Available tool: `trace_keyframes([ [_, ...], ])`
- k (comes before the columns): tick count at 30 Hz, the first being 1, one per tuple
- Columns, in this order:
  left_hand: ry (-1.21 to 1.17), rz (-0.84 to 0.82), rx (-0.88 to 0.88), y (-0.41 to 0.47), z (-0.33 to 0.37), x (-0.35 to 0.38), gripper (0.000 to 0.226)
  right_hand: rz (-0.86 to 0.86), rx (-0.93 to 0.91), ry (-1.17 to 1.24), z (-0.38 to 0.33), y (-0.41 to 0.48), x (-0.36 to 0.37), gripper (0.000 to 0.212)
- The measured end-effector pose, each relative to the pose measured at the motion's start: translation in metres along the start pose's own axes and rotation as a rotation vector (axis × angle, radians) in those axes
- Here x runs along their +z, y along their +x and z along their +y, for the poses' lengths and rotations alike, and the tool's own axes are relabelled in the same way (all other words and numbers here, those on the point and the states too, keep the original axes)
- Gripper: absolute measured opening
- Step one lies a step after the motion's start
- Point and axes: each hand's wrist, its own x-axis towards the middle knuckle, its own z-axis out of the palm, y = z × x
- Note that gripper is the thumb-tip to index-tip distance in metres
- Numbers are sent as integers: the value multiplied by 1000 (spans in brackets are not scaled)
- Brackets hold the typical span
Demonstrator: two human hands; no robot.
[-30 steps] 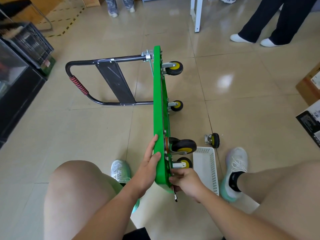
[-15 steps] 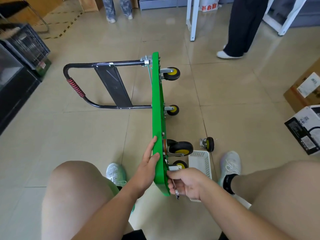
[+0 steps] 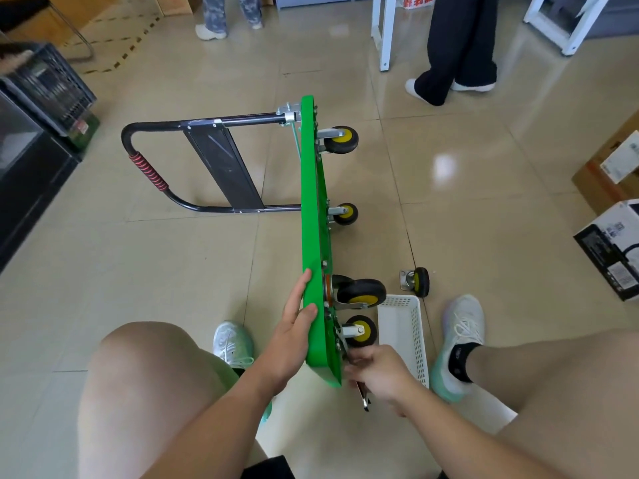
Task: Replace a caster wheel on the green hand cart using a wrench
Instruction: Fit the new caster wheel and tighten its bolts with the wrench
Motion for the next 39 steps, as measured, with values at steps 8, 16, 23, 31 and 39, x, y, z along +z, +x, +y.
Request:
trace_keyframes([
  [8, 9, 4, 13, 2, -5, -2, 54, -21, -15, 98, -5, 17, 11, 39],
  [16, 20, 9, 13, 2, -5, -3, 54, -49, -18, 38, -12, 18, 18, 39],
  [23, 32, -13, 42, 1, -3, -3, 53, -16, -34, -32, -23, 8, 14, 29],
  [31, 21, -53, 48, -2, -2, -6, 53, -49, 115, 2, -41, -1, 13, 8],
  [39, 27, -79, 73, 0, -8, -9, 58, -115, 221, 51, -55, -3, 12, 21],
])
